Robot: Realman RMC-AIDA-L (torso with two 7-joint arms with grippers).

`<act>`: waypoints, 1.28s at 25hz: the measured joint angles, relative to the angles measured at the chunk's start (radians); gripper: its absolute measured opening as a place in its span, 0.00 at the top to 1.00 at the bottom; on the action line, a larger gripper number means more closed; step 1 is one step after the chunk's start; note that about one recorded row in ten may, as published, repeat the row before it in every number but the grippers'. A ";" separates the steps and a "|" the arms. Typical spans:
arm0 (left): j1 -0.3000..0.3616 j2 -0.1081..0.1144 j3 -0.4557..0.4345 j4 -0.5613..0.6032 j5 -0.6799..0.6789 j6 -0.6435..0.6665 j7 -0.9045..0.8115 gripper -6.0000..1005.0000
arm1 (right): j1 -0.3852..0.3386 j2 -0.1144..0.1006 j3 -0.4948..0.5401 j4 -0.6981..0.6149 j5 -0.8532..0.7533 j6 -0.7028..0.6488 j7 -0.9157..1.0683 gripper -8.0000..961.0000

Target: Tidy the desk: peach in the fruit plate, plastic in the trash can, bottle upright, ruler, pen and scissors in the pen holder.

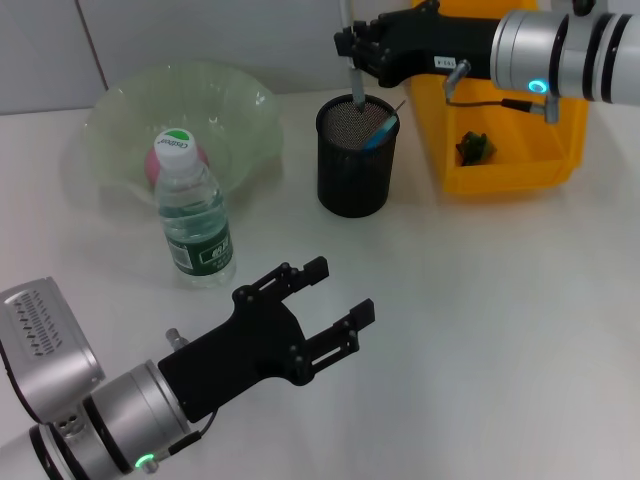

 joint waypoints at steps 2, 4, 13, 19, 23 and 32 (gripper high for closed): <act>0.000 -0.001 0.000 0.001 0.000 0.000 -0.002 0.25 | 0.000 0.000 -0.001 0.009 0.005 0.003 -0.007 0.78; 0.000 -0.001 0.001 0.003 0.000 0.000 -0.003 0.25 | 0.000 0.000 -0.002 0.016 0.010 0.004 -0.009 0.78; -0.001 -0.001 0.001 0.008 0.000 0.000 -0.015 0.25 | -0.001 -0.003 -0.002 0.018 0.009 0.007 0.002 0.75; 0.001 0.000 0.001 0.009 0.000 0.005 -0.015 0.25 | -0.002 -0.003 -0.002 0.022 0.004 0.010 0.004 0.73; 0.002 0.001 0.001 0.008 0.000 0.006 -0.015 0.25 | -0.008 -0.003 -0.002 0.023 0.003 0.007 0.009 0.71; 0.000 0.003 0.001 0.008 0.000 0.010 -0.015 0.25 | -0.041 -0.003 0.019 0.000 0.021 -0.038 0.028 0.44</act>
